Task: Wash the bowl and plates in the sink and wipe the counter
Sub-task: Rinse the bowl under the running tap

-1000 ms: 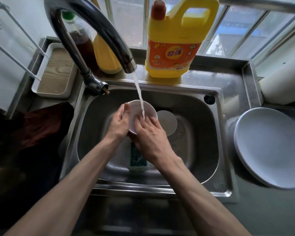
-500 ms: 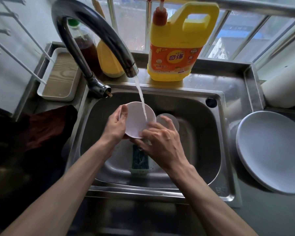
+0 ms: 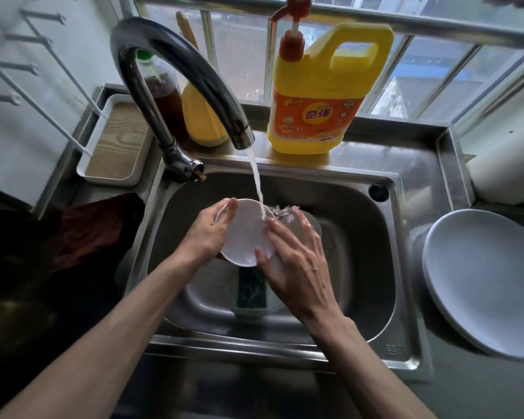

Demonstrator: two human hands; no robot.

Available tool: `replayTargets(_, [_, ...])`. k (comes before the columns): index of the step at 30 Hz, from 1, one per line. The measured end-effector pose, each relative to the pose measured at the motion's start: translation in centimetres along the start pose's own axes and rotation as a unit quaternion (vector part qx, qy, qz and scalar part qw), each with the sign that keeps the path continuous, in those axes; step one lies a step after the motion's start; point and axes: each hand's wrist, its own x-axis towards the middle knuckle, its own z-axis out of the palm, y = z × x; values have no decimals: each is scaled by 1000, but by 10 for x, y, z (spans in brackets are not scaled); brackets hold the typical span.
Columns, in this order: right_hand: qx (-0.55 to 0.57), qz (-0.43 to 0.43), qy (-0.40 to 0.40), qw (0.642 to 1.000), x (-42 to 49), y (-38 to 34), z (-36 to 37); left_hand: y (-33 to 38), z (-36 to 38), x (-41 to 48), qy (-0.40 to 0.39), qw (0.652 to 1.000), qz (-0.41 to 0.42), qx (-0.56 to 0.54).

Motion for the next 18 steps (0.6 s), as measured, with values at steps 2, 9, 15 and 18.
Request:
replayTargets(2, [128,69,-23,989,6,-1,0,3,1,0,-40,999,-10,17])
replayTargets(9, [90,262,-62,959,34,-2,2,7,7,-10,-76,993,-80,-44])
replayTargets(15, [39,345,-86,934,25,-1,4,-5,40,-43,5,961,-139,-239])
replayTargets(18, [88,369,-144,914,17,-3,13,-17,55,-41,101,972,-124,-172])
